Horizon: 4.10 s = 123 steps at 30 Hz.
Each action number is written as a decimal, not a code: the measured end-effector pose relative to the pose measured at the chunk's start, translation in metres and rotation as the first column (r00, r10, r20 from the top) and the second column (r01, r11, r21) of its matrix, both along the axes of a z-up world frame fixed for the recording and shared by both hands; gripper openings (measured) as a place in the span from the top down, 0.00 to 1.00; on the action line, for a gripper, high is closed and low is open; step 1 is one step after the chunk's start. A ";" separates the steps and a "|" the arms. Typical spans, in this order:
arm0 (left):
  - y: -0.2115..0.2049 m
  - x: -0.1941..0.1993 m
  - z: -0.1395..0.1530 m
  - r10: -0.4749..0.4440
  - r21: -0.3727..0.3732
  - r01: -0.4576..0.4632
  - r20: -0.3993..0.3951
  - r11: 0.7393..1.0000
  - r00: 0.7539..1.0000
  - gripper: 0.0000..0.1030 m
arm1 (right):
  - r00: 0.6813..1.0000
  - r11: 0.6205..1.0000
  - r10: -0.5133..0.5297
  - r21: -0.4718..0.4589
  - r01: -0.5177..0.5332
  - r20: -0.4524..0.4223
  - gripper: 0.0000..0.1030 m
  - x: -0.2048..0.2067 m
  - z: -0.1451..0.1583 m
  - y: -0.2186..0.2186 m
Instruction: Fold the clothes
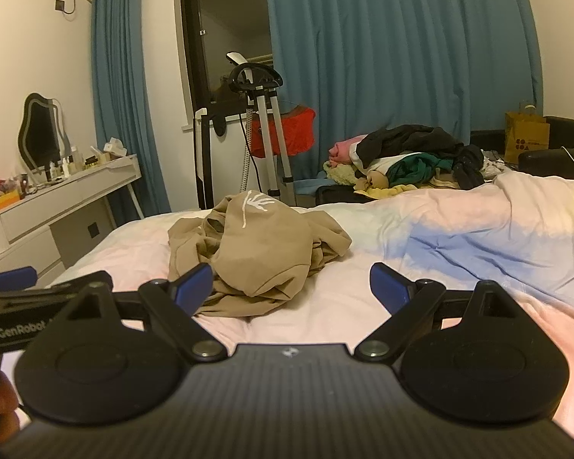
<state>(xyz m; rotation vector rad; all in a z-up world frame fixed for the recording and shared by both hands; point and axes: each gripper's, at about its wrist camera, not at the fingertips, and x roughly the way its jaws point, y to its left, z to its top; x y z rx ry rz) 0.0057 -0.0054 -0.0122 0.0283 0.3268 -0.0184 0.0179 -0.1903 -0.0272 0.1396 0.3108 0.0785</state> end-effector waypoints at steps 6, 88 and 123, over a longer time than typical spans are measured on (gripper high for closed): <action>0.005 0.005 -0.006 0.011 -0.025 -0.011 -0.033 1.000 0.999 0.00 | 1.000 1.000 0.009 0.003 -0.009 0.007 0.12 0.000 0.003 0.000; 0.152 0.005 0.040 -0.189 -0.454 0.290 0.255 0.843 0.948 0.91 | 0.997 0.990 0.003 0.143 -0.015 0.083 0.90 -0.007 0.057 -0.065; 0.078 0.044 0.004 -0.181 0.023 0.185 -0.117 0.983 0.977 0.62 | 0.876 0.930 0.350 0.011 -0.368 -0.332 0.86 0.024 -0.028 0.044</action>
